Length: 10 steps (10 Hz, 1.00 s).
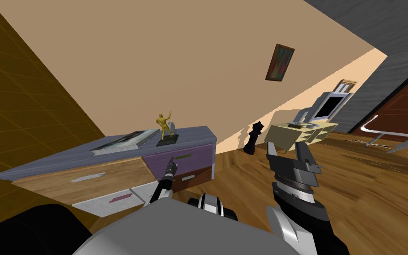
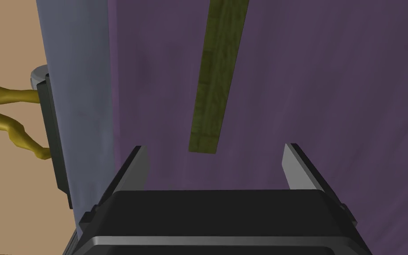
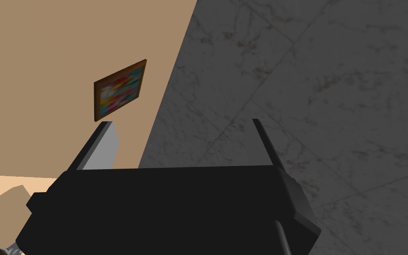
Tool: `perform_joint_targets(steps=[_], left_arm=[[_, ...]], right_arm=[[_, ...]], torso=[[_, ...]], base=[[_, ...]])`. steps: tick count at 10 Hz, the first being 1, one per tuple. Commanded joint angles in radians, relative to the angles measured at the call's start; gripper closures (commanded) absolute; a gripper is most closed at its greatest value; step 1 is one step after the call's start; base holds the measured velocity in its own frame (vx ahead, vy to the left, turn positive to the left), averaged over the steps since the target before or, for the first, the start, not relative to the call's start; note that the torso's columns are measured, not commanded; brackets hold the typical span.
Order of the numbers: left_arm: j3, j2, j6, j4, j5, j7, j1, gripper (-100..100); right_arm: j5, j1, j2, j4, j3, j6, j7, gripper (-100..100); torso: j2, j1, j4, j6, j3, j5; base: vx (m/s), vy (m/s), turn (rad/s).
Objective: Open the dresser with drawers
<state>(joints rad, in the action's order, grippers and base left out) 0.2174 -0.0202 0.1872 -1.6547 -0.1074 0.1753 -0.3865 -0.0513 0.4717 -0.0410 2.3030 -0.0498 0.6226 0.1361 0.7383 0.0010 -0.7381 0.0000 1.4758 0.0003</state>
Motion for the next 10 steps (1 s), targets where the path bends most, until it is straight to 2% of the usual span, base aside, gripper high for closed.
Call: perform_joint_targets(steps=[1,6,7,10], left_arm=[[-0.004,0.0,-0.004,-0.013,0.0,0.001,-0.011,100],[-0.011,0.0,-0.01,-0.038,0.0,0.004,-0.031,100],[-0.011,0.035,-0.012,-0.038,0.0,0.004,-0.031,-100],[-0.01,0.104,-0.016,-0.036,0.0,0.004,-0.03,-100]], right_arm=[[0.0,0.0,0.0,0.0,0.0,0.0,0.0,0],[0.0,0.0,0.0,0.0,0.0,0.0,0.0,0],[0.0,0.0,0.0,0.0,0.0,0.0,0.0,0],[0.0,0.0,0.0,0.0,0.0,0.0,0.0,0]], torso=[[0.0,-0.001,0.0,0.0,0.0,0.0],[0.0,-0.001,0.0,0.0,0.0,0.0],[-0.006,0.002,0.002,0.0,0.004,0.0],[-0.003,0.0,0.001,0.0,0.002,0.0]], base=[[-0.054,-0.046,0.004],[-0.152,-0.063,0.005],[-0.017,-0.007,-0.002],[0.018,0.006,0.0]])
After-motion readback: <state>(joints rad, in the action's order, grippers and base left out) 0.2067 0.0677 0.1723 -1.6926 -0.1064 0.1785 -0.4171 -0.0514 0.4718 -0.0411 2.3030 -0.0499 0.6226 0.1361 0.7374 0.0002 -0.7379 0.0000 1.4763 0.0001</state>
